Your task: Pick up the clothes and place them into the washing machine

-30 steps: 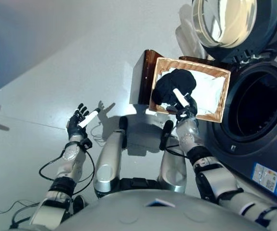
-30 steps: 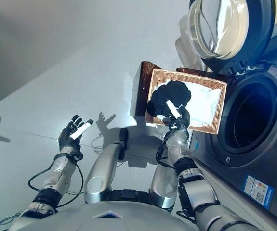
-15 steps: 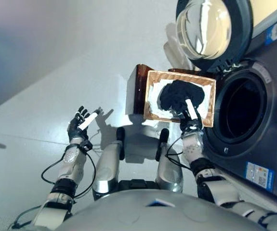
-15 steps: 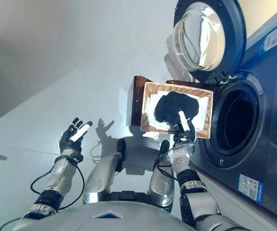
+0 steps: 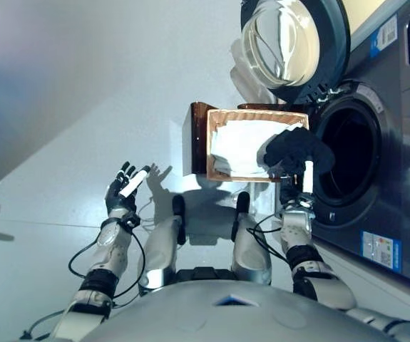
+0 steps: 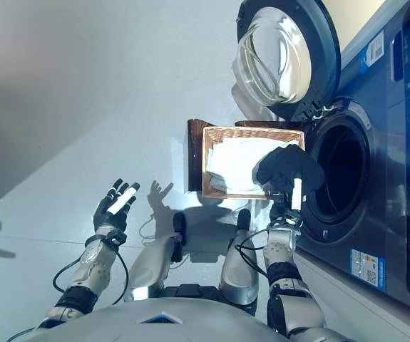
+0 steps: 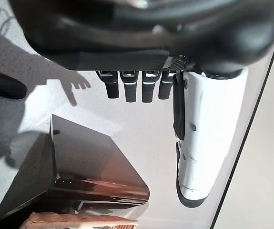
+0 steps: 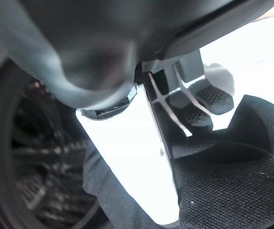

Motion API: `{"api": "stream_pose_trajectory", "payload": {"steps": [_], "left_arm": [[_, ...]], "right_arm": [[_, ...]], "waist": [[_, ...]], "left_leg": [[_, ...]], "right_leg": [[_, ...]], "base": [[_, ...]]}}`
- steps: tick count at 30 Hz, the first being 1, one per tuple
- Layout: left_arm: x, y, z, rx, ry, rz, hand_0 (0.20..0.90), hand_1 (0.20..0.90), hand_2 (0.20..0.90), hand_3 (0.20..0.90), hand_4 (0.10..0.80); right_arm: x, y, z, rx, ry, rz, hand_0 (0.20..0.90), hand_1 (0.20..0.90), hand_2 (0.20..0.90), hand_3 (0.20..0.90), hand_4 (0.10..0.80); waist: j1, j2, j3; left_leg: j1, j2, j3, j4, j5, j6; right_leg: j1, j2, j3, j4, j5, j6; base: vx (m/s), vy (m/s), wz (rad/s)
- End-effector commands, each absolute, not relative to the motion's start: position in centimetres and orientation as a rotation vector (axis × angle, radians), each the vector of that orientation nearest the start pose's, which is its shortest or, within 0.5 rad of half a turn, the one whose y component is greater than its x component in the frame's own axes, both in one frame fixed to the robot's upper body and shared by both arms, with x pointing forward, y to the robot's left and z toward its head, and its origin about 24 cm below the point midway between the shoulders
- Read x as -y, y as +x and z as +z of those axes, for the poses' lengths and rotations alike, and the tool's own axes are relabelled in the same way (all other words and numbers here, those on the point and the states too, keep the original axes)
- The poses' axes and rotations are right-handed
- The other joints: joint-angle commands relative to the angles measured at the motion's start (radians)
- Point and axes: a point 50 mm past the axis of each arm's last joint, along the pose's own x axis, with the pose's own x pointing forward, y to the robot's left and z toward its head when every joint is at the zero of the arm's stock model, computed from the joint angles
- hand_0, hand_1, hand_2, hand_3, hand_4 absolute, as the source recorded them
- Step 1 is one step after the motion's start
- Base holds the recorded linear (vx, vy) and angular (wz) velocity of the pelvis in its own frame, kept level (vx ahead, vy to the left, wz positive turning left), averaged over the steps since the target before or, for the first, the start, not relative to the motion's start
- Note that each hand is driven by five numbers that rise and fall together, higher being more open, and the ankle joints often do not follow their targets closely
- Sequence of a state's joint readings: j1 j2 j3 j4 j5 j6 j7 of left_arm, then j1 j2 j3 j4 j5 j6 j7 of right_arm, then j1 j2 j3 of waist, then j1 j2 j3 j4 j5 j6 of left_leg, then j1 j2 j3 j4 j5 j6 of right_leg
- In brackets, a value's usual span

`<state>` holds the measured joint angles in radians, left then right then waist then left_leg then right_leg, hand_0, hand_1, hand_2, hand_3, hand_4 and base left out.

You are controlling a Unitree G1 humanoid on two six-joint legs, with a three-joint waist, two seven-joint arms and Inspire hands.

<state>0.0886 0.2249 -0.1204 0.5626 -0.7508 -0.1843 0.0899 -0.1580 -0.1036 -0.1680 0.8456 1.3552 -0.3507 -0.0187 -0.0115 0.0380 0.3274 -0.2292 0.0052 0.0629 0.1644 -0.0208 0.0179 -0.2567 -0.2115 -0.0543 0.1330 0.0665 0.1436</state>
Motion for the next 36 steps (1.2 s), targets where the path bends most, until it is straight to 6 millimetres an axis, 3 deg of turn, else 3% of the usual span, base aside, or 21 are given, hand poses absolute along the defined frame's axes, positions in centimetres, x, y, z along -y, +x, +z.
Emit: {"api": "stream_pose_trajectory", "payload": {"steps": [1,6,11,16,31,36], "left_arm": [[-22.6,19.0,-7.0,-0.352,-0.44,0.381,0.9,0.9,0.9,0.9,0.8],[-22.3,18.9,-7.3,-0.365,-0.441,0.369,0.9,0.9,0.9,0.9,0.8],[-21.7,18.9,-7.2,-0.375,-0.427,0.313,0.9,0.9,0.9,0.9,0.8],[-21.2,19.0,-7.2,-0.384,-0.414,0.272,0.9,0.9,0.9,0.9,0.8],[-20.8,19.0,-7.0,-0.394,-0.383,0.212,0.9,0.9,0.9,0.9,0.8],[-20.9,19.0,-6.5,-0.375,-0.372,0.182,0.9,0.9,0.9,0.9,0.8]], "right_arm": [[26.5,22.0,-6.4,0.025,1.105,-0.837,0.2,0.2,0.2,0.2,0.3],[28.1,23.1,-5.4,0.062,1.099,-0.885,0.2,0.2,0.2,0.2,0.3],[31.6,24.9,-2.6,0.204,1.144,-0.99,0.2,0.2,0.2,0.2,0.3],[33.7,25.4,-0.9,0.275,1.149,-1.042,0.2,0.2,0.2,0.2,0.3],[40.0,24.3,3.8,0.506,1.182,-1.222,0.2,0.2,0.2,0.2,0.3],[43.0,23.9,7.4,0.596,1.127,-1.242,0.2,0.2,0.2,0.2,0.3]], "waist": [[0.002,0.023,-0.044],[0.007,0.043,-0.042],[0.023,0.079,-0.046],[0.027,0.105,-0.046],[0.034,0.178,-0.041],[0.032,0.208,-0.035]], "left_leg": [[0.01,0.009,-0.025,-0.088,0.056,-0.034],[-0.004,0.003,-0.018,-0.089,0.058,-0.034],[-0.016,-0.007,-0.017,-0.094,0.06,-0.033],[-0.025,-0.013,-0.014,-0.088,0.058,-0.034],[-0.05,-0.023,-0.009,-0.088,0.065,-0.042],[-0.065,-0.034,0.001,-0.072,0.059,-0.044]], "right_leg": [[-0.041,0.033,0.011,0.069,-0.046,-0.03],[-0.06,0.031,0.021,0.067,-0.043,-0.031],[-0.072,0.025,0.027,0.063,-0.041,-0.03],[-0.082,0.024,0.033,0.067,-0.042,-0.032],[-0.116,0.015,0.034,0.094,-0.053,-0.033],[-0.14,0.004,0.046,0.114,-0.056,-0.032]], "base": [[-0.016,0.001,-0.07],[-0.02,-0.003,-0.08],[-0.006,0.003,-0.02],[-0.004,0.001,-0.01],[-0.007,0.0,0.0],[-0.024,0.016,0.02]]}}
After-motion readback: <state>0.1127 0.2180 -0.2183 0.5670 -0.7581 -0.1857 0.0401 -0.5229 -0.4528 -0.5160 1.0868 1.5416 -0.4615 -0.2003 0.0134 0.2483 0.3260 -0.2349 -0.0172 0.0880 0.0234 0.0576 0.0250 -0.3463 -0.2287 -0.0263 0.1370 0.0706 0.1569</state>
